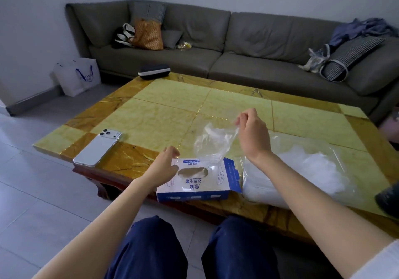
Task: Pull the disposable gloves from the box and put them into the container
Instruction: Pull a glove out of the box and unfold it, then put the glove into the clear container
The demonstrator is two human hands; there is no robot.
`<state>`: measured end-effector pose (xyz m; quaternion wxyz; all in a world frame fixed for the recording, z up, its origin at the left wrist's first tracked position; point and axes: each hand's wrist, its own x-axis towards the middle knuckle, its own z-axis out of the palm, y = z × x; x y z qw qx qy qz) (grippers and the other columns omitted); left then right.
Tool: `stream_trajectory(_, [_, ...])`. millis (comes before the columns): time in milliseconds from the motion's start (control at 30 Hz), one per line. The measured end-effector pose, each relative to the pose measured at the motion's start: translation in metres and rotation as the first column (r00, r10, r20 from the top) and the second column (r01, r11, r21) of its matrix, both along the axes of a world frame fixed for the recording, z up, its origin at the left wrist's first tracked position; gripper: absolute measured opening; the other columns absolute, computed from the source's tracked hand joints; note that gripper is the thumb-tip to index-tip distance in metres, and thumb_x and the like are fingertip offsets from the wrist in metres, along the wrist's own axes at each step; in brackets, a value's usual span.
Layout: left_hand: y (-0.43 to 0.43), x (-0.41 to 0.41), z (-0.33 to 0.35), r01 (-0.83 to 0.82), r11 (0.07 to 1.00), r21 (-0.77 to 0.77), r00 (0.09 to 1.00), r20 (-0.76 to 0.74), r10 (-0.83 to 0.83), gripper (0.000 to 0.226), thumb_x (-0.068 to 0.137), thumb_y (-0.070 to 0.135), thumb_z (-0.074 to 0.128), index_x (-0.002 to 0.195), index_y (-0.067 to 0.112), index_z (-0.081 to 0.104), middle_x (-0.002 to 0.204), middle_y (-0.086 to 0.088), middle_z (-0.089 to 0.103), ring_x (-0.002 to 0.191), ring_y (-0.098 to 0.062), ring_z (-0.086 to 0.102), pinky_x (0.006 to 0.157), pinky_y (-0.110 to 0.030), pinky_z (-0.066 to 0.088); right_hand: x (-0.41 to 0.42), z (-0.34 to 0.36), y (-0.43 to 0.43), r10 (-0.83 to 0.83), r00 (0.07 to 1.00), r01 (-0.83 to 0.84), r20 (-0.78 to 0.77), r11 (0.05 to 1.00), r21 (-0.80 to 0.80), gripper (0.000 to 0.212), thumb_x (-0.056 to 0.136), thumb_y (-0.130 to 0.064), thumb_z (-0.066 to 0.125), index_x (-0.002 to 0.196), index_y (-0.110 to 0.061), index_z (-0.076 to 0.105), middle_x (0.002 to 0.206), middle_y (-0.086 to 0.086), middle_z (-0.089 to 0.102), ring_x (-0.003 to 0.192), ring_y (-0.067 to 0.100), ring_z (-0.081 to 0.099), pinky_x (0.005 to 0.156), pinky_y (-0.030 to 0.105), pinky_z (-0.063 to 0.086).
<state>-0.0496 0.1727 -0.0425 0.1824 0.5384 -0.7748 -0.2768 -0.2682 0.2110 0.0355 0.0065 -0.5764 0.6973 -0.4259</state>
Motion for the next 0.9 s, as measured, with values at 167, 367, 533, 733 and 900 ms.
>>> stream_trajectory(167, [0.005,-0.028,0.046,0.024,0.988,-0.152,0.970,-0.237,-0.060,0.055,0.083,0.005,0.063,0.131,0.016,0.040,0.134,0.001,0.042,0.118,-0.007,0.038,0.099,-0.021,0.031,-0.003,0.000,0.009,0.134,0.984,-0.136,0.118,0.991,0.015,0.017,0.102,-0.016,0.033,0.092,-0.011,0.046,0.086,0.002,0.059,0.077,0.019,0.058,0.070,0.031,0.051])
stream_trajectory(367, [0.002,-0.069,0.069,0.466,0.877,-0.114,0.879,-0.052,-0.474,0.069,0.079,0.012,0.070,0.138,0.030,0.038,0.143,0.009,0.038,0.132,-0.008,0.030,0.110,-0.028,0.021,-0.014,0.008,0.022,0.261,0.927,-0.270,0.270,0.963,-0.003,0.022,0.102,-0.016,0.033,0.086,-0.011,0.047,0.074,-0.003,0.055,0.071,0.012,0.059,0.068,0.019,0.050])
stream_trajectory(533, [-0.001,-0.096,0.087,0.487,0.865,-0.121,0.871,-0.008,-0.491,0.013,0.090,0.016,0.061,0.100,0.008,0.064,0.093,0.003,0.064,0.090,-0.016,0.060,0.083,-0.025,0.045,-0.048,0.011,0.036,0.255,0.906,-0.285,0.338,0.958,0.039,0.028,0.102,-0.015,0.033,0.077,-0.015,0.047,0.074,0.003,0.053,0.070,0.014,0.057,0.067,0.017,0.051])
stream_trajectory(733, [0.000,-0.126,0.104,0.479,0.868,-0.128,0.876,0.139,-0.463,0.016,0.091,0.023,0.060,0.094,0.008,0.061,0.083,0.001,0.062,0.080,-0.018,0.058,0.075,-0.028,0.045,-0.086,0.015,0.051,0.112,0.993,-0.118,0.042,0.972,0.205,0.020,0.099,-0.024,0.045,0.105,-0.008,0.055,0.105,0.008,0.055,0.097,0.020,0.055,0.080,0.022,0.040])
stream_trajectory(900, [0.011,-0.159,0.116,0.535,0.837,-0.116,0.832,0.244,-0.498,0.029,0.085,0.024,0.068,0.109,0.009,0.063,0.100,-0.001,0.063,0.089,-0.018,0.056,0.078,-0.028,0.044,-0.078,0.045,0.066,0.324,0.928,-0.225,-0.183,0.880,0.418,0.085,0.071,-0.052,0.070,0.140,-0.021,0.032,0.138,-0.005,0.045,0.124,0.013,0.043,0.101,0.028,0.036])
